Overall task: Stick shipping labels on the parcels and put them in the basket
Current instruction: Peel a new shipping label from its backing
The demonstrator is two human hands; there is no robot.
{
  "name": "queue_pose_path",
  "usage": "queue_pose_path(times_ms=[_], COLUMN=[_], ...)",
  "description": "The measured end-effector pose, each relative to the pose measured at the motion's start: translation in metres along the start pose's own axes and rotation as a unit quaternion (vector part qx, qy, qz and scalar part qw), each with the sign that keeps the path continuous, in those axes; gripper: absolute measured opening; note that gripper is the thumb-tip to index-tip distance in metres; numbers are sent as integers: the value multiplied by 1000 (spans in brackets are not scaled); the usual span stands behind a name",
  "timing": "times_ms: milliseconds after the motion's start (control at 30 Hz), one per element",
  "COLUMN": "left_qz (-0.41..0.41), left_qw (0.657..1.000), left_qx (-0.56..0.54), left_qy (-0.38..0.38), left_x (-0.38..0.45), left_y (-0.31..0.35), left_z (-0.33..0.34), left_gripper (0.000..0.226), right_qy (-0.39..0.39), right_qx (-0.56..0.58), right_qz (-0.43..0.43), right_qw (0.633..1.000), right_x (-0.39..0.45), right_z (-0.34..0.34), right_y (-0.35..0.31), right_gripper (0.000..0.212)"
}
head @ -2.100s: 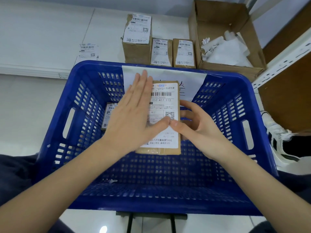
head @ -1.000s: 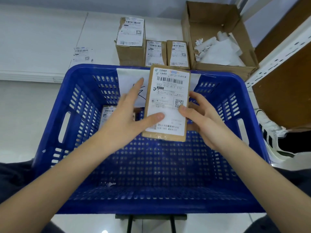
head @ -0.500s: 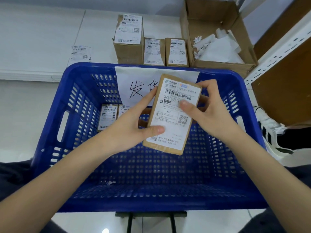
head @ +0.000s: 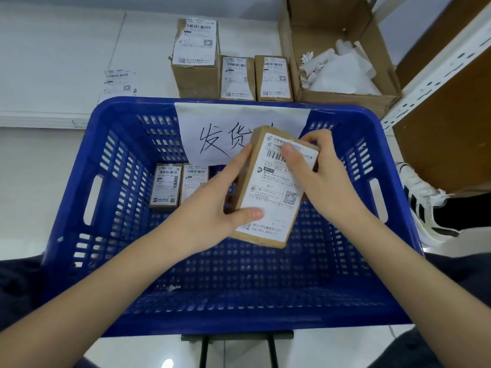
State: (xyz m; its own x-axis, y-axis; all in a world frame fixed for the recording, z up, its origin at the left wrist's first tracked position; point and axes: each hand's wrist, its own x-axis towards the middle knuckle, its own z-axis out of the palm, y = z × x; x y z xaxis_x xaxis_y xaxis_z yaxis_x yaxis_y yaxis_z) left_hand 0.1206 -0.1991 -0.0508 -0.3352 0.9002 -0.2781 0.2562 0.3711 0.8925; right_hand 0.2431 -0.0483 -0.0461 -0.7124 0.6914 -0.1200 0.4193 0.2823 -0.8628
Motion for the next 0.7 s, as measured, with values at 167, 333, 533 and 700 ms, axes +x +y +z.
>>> queue_pose_path(times_ms=[167,333,533,700], left_qz=[5,-5,-34,-16], left_qw=[1000,997,991,992], left_qx=[-10,-70,-113,-19], left_qy=[-3,13,62,122], left_x=[2,5,12,12], left_y=[-4,-4,-4,-2], left_z=[0,-8,-13,-5], left_gripper=[89,82,80,67], right_qy=[40,38,-67,-15], right_qx=[-41,38,169,179], right_qz=[-41,-46,21,53], right_qw=[998,998,983,982], right_x=[1,2,4,3], right_z=[-3,-5,-4,10], right_y=[2,-2,-4,3], right_gripper=[34,33,45,48])
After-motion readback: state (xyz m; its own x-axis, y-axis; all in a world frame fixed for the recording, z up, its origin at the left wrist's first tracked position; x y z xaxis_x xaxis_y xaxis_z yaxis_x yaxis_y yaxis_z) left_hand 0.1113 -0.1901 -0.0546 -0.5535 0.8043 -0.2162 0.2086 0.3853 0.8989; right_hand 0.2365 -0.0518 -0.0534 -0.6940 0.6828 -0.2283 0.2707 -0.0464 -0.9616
